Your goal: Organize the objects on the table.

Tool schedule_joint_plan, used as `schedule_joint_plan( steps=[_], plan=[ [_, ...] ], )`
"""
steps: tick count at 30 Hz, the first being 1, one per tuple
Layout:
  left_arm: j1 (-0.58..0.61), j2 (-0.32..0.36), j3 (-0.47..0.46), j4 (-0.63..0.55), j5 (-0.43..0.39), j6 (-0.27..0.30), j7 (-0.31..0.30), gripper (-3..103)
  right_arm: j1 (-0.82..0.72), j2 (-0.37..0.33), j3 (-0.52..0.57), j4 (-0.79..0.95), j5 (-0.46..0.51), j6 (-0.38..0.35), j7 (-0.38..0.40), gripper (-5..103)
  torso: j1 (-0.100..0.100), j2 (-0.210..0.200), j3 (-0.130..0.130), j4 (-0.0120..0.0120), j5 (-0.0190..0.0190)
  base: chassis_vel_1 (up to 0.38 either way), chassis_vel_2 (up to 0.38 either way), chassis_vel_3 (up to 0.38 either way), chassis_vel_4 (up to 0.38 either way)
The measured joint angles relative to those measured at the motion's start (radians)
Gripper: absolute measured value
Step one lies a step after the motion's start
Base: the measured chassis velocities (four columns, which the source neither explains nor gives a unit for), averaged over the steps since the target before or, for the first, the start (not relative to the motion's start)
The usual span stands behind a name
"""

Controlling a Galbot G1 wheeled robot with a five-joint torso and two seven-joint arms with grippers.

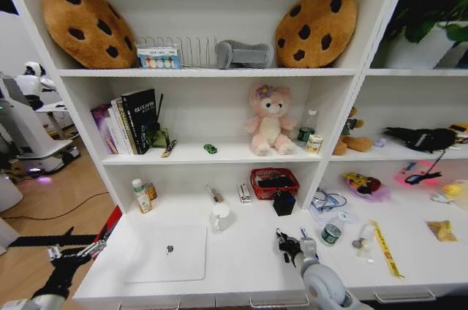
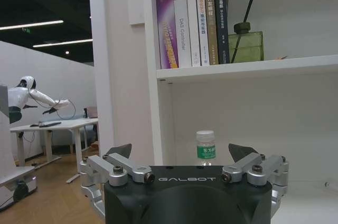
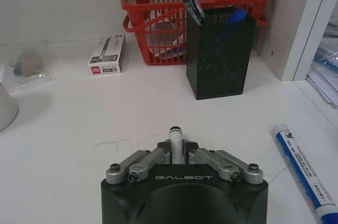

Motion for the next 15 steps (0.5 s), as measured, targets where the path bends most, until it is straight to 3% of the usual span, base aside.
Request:
schedule_joint_plan(
  steps=[9, 12, 13, 15],
  plan=[
    [0.000, 0.000, 0.000, 0.000, 0.000, 0.000, 0.000, 100, -0.006, -0.010, 0.030, 0.048, -0.016, 0.020, -0.002, 9, 0.000, 0.000, 0.000, -0.0001, -0.0001, 0.000, 0.000, 0.000, 0.000],
    [0.000, 0.000, 0.000, 0.000, 0.000, 0.000, 0.000, 100, 0.016, -0.013, 0.035, 0.039, -0.141, 0.107, -0.030, 9, 0.000, 0.000, 0.000, -0.0001, -0.0002, 0.000, 0.000, 0.000, 0.000],
    [0.000, 0.000, 0.000, 0.000, 0.000, 0.000, 0.000, 100, 0.016, -0.013, 0.035, 0.039, -0.141, 0.107, -0.030, 9, 0.000, 0.000, 0.000, -0.0001, -0.0002, 0.000, 0.000, 0.000, 0.000],
    [0.000, 0.000, 0.000, 0.000, 0.000, 0.000, 0.000, 100, 0.048, -0.013, 0.038, 0.003, -0.240, 0.199, -0.052, 9, 0.000, 0.000, 0.000, 0.0001, -0.0002, 0.000, 0.000, 0.000, 0.000]
  ],
)
